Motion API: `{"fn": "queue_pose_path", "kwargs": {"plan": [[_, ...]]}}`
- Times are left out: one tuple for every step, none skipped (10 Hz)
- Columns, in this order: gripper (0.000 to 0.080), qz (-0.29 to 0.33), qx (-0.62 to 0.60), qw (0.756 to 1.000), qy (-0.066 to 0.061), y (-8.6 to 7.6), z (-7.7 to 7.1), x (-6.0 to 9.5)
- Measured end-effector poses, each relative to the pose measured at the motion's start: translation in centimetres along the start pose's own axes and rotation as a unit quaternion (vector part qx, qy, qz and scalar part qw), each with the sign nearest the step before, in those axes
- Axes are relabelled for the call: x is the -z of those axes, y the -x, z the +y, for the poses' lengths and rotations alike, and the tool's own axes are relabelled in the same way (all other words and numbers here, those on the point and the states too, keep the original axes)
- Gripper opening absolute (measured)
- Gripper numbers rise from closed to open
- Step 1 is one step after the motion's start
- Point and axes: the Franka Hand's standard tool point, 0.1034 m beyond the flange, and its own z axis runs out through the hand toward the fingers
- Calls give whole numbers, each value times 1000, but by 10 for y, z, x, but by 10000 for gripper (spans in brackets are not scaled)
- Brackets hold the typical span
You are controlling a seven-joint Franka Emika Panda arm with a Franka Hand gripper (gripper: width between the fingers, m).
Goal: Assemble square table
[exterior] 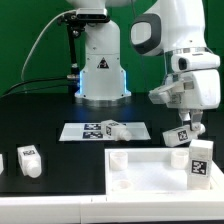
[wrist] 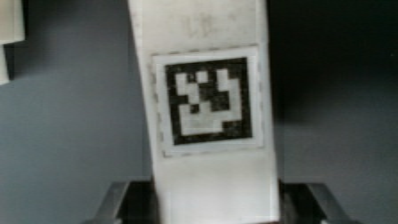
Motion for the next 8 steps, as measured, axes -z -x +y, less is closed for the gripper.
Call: {"fn": "queue_pose_path", "kwargs": {"plan": [[285, 2, 38, 999, 0, -1, -1, 0], [285, 9, 89, 996, 7, -6, -3, -3], [285, 23, 171, 985, 24, -16, -6, -4], [285, 25, 232, 972, 22, -24, -11, -11], [285, 22, 277, 960, 26, -28, -8, -12], [285, 18, 294, 956, 23, -29, -7, -12], [285, 18, 300, 954, 21, -29, -8, -12], [364, 17, 297, 955, 18, -28, -9, -13]]}}
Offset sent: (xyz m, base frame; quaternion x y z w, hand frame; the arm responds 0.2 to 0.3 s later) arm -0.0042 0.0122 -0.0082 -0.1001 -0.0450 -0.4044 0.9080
